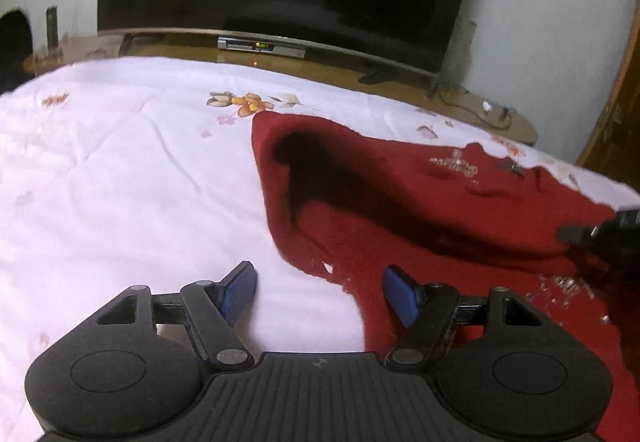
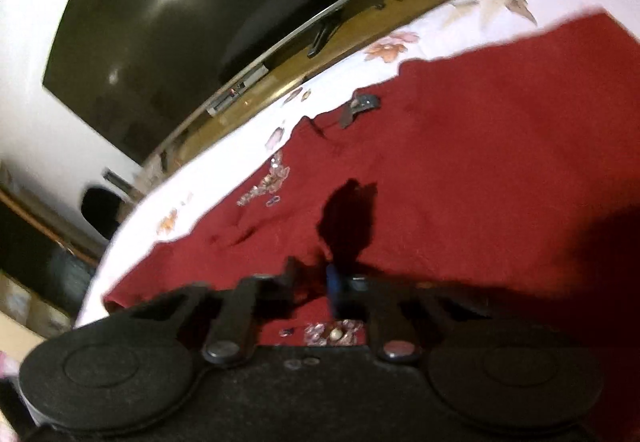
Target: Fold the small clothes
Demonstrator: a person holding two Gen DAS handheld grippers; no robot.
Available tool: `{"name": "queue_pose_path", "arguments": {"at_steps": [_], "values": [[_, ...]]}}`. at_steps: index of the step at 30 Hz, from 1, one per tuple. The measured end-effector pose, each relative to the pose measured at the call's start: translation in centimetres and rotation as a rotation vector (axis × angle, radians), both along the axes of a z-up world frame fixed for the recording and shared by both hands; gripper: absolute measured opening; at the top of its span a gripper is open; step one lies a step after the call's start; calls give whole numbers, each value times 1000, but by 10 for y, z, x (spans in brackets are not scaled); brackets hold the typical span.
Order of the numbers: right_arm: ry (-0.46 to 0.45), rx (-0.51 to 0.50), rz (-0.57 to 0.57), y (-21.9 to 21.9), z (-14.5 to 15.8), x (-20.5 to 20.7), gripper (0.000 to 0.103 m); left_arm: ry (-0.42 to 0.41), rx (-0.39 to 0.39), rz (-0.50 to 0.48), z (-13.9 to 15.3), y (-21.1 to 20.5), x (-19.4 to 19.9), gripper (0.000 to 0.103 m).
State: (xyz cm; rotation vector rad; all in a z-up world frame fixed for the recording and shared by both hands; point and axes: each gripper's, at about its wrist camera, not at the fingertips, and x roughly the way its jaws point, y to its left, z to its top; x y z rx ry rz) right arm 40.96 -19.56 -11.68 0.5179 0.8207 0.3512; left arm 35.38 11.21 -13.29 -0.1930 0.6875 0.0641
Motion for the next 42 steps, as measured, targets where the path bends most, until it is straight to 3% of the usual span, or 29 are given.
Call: {"name": "queue_pose_path", "arguments": {"at_steps": [5, 6, 7, 9, 16, 22, 31, 42], "values": [[-169, -107, -42, -21, 41, -16, 10, 8, 42, -29, 5, -3, -3, 70], [-184, -118, -47, -28, 46, -17, 10, 11, 53, -37, 7, -3, -3, 62], [-199, -134, -54, -37, 52, -18, 10, 10, 65, -43, 9, -4, -2, 45], [-227, -185, -71, -55, 60, -22, 10, 17, 61, -55, 13, -2, -1, 39], [-192, -251, -69, -88, 49, -21, 10, 32, 96, -106, 15, -10, 11, 38], [-235, -267, -64, -85, 57, -21, 10, 32, 75, -124, 14, -15, 13, 15], [-242, -276, -82, -99, 61, -27, 10, 37, 58, -130, 13, -13, 14, 13], [-113, -307, -112, -118, 10, -19, 11, 56, 89, -145, 17, -16, 16, 14]]}}
